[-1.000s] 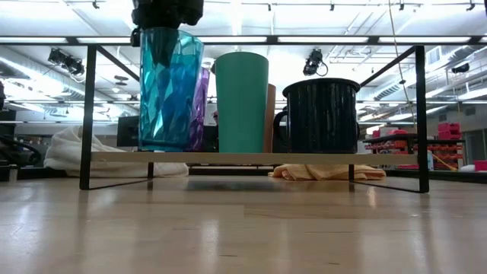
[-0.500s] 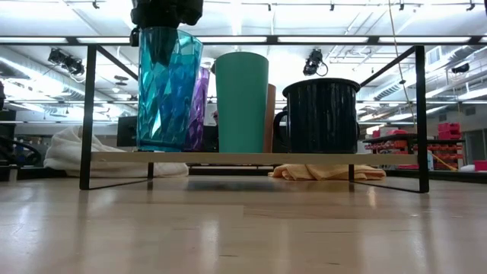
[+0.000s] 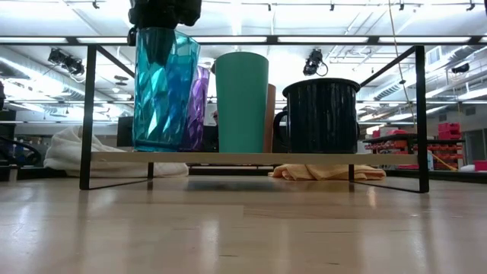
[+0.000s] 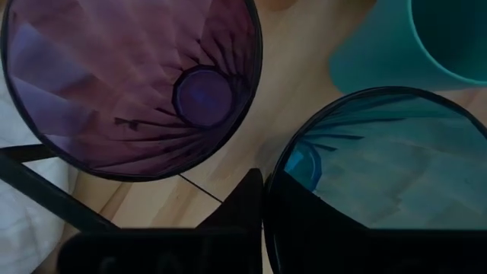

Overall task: Stack small to large cups/mugs on shelf
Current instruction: Put the blue transparent glass on the shelf, then return to Home Position

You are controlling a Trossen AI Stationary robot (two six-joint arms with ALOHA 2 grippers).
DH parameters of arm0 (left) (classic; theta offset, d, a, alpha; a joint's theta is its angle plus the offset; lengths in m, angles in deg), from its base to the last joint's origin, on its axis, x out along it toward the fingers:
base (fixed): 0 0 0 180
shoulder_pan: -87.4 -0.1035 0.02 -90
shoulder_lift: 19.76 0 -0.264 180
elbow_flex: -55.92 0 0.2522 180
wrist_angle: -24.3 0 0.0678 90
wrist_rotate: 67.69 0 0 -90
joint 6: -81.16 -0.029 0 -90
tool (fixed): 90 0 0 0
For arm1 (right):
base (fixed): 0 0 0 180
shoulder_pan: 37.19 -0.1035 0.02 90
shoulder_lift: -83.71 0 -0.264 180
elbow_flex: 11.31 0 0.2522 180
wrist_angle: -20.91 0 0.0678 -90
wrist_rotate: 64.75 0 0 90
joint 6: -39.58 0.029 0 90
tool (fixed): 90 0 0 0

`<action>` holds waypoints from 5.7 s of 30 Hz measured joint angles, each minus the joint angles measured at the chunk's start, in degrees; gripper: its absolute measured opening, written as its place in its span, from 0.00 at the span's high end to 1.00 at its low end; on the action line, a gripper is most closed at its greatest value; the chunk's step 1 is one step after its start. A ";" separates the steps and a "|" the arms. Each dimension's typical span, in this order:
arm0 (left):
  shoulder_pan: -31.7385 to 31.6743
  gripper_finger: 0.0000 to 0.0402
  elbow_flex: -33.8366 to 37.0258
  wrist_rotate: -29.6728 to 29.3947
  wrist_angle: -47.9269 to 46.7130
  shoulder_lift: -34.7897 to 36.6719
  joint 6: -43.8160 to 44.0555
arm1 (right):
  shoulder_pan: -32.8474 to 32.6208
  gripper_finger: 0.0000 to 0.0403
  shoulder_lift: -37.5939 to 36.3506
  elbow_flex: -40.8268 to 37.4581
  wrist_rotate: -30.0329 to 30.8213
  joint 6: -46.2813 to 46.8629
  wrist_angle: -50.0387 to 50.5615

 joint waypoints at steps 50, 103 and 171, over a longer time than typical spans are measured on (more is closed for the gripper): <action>-0.25 0.73 -7.82 -0.37 -0.54 0.46 -3.12 | 0.01 0.62 0.00 0.00 0.01 -0.66 0.00; 2.10 0.75 1.95 -15.04 34.28 30.82 -20.64 | 33.62 0.67 -21.66 -0.03 -8.72 -93.74 -62.21; 2.58 0.82 43.98 -2.13 40.10 75.10 -23.78 | 70.62 0.67 -68.56 -66.56 -34.39 -71.33 -98.60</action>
